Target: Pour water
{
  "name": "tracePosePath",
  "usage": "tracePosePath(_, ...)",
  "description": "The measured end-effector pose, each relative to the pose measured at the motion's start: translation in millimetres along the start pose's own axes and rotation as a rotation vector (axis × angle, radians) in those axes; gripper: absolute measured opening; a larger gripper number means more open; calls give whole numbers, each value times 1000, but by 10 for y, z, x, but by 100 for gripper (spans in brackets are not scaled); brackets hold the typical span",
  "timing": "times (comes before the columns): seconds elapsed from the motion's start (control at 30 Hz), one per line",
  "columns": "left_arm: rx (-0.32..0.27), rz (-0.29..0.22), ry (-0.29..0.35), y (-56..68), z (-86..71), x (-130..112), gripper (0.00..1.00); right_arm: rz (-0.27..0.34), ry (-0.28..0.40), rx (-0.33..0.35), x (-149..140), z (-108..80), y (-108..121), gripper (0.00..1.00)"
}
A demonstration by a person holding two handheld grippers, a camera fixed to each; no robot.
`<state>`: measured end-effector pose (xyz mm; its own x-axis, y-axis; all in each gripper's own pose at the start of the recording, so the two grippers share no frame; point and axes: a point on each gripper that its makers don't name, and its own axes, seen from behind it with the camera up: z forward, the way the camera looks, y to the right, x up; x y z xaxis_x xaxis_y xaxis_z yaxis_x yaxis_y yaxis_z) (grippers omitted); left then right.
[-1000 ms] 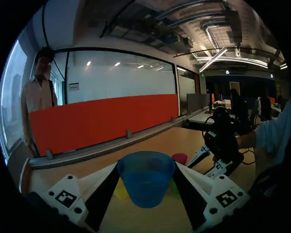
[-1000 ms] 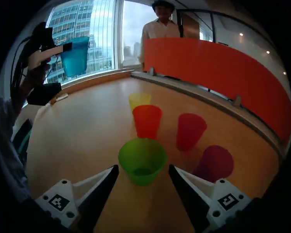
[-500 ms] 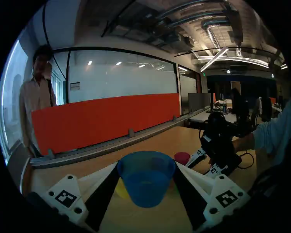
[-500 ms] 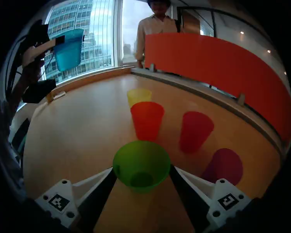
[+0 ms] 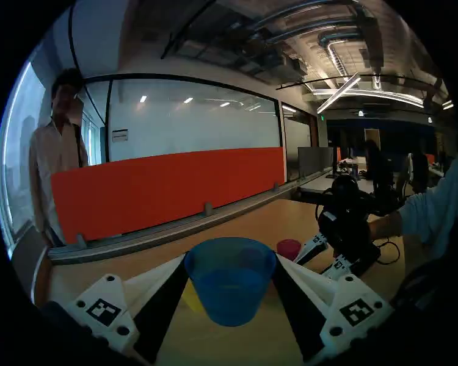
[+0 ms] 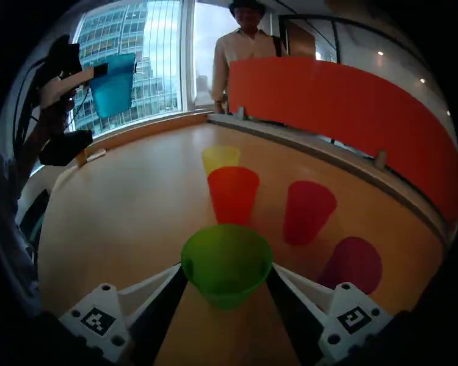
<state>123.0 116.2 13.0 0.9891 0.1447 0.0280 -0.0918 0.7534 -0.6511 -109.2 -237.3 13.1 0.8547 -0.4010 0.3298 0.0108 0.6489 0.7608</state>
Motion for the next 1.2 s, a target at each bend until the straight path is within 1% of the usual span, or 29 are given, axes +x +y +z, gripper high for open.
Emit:
tracePosePath(0.3,12,9,6,-22,-28,42,89,-5,76,-2,254,-171,-18,90)
tracePosePath(0.6,17,24,10,-3,-50,73,89,-8,159,-1,520,-341,-82,90)
tracePosePath(0.8,13,19,17,28,-52,102,89,-9,221,1,718,-450,-140,90)
tracePosePath(1.07,10,25,26,74,-40,157,89,-33,314,6,1019,-607,-215,90)
tracePosePath(1.2,7,21,32,100,-37,197,89,-37,356,5,1158,-670,-237,90)
